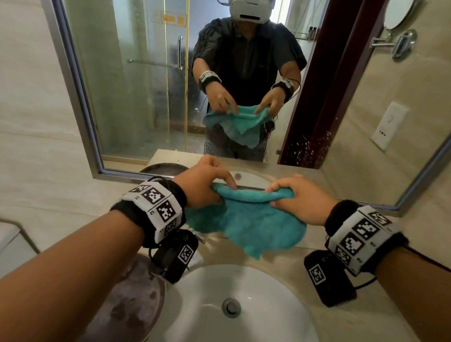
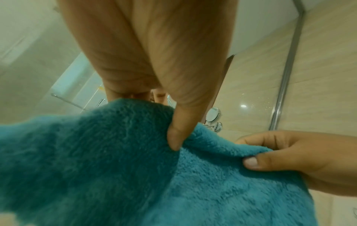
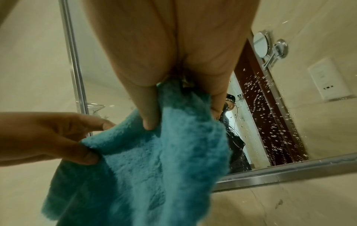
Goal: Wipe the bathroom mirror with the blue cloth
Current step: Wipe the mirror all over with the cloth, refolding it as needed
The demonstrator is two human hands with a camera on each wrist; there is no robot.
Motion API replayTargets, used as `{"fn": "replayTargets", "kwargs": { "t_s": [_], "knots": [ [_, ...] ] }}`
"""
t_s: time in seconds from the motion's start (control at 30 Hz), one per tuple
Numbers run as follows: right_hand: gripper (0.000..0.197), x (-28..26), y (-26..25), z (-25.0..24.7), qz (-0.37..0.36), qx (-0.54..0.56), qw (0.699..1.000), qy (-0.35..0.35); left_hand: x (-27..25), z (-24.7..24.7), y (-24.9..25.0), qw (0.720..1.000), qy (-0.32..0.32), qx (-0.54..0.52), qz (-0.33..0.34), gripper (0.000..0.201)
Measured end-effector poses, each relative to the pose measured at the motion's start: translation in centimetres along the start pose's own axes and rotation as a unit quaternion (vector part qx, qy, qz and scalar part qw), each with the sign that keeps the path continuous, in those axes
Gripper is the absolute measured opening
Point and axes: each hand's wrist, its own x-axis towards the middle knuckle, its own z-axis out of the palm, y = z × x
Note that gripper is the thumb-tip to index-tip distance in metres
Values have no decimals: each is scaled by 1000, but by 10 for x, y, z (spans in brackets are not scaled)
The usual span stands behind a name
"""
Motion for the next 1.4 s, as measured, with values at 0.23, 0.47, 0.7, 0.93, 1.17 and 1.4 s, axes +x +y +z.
{"fn": "replayTargets", "kwargs": {
  "t_s": [0.23, 0.47, 0.7, 0.93, 1.17, 1.4],
  "knots": [
    [25, 2, 0, 2, 15, -25, 999, 41, -3, -1, -9, 997, -10, 44, -56, 22],
    [18, -3, -21, 6, 72, 301, 951, 8, -2, 14, -16, 992, 67, -92, -54, 23],
    [19, 1, -26, 13, 59, 405, 912, 15, -4, 26, -7, 967, -94, -234, -46, 60],
    [61, -6, -10, 10, 24, 340, 940, -7, -1, 26, -8, 992, -22, -120, -43, 22],
    [20, -11, 2, 13, -27, 159, 984, -77, 5, 20, 7, 978, 24, -207, -27, 8],
    [25, -4, 4, 13, 17, 326, 944, -51, 15, 25, 23, 966, 42, -255, 5, 20]
  ]
}}
